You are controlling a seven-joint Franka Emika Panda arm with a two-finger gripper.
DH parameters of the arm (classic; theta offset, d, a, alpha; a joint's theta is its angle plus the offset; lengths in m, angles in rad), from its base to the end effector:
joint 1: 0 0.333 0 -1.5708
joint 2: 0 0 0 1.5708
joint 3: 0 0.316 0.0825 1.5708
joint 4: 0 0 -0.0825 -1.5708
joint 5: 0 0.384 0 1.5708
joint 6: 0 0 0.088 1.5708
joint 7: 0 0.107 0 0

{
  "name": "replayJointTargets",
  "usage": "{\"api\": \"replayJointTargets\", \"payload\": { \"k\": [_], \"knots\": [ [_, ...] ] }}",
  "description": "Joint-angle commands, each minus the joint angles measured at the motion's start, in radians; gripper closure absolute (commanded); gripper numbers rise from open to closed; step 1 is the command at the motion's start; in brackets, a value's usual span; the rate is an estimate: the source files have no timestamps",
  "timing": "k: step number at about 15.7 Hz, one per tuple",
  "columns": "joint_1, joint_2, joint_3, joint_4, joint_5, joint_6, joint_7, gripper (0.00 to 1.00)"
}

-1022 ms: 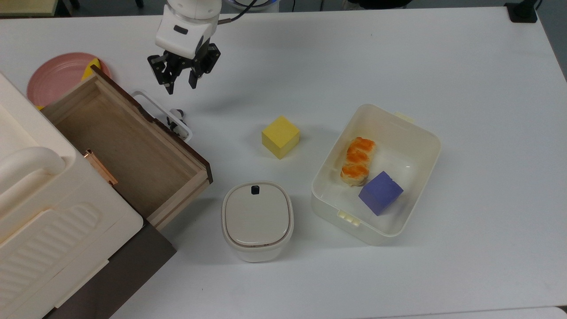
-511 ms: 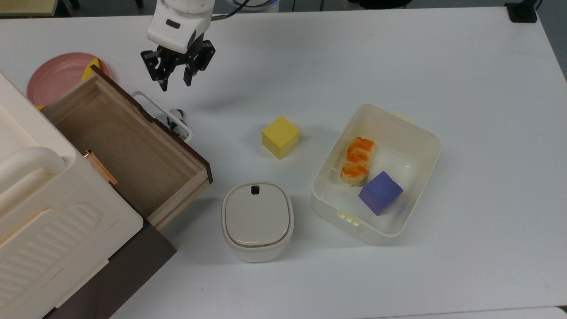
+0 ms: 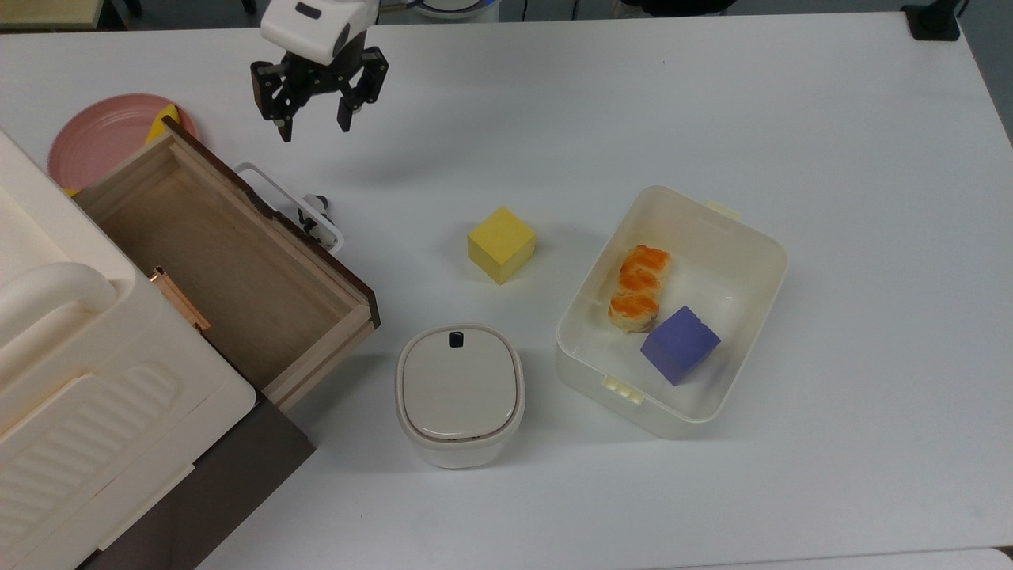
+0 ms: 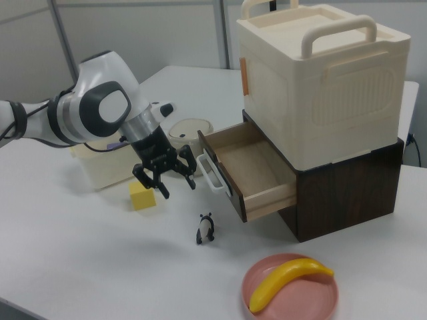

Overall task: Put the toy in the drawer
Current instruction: 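Lower the open gripper over the small panda toy, then close the gripper on the panda toy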

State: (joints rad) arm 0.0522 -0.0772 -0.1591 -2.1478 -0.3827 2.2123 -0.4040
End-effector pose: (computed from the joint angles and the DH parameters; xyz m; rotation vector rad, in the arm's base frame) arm 0.5334 -0.0709 0.4507 2.7164 0.7019 0.0812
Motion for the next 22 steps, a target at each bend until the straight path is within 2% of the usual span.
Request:
{"api": "replayJointTargets", "payload": {
  "k": [1, 5, 8, 10, 12, 22],
  "knots": [
    [0.009, -0.027, -0.002, -0.108, -0.088, 0.091, 0.091, 0.27],
    [0.008, 0.074, -0.002, -0.132, -0.134, 0.251, 0.256, 0.25],
    [0.000, 0.105, -0.002, -0.129, -0.140, 0.289, 0.289, 0.26],
    [-0.024, 0.195, -0.003, -0.113, -0.150, 0.390, 0.329, 0.27],
    [-0.043, 0.263, -0.003, -0.090, -0.206, 0.418, 0.362, 0.27],
    [-0.075, 0.264, -0.003, -0.076, -0.229, 0.423, 0.372, 0.27]
  ]
}}
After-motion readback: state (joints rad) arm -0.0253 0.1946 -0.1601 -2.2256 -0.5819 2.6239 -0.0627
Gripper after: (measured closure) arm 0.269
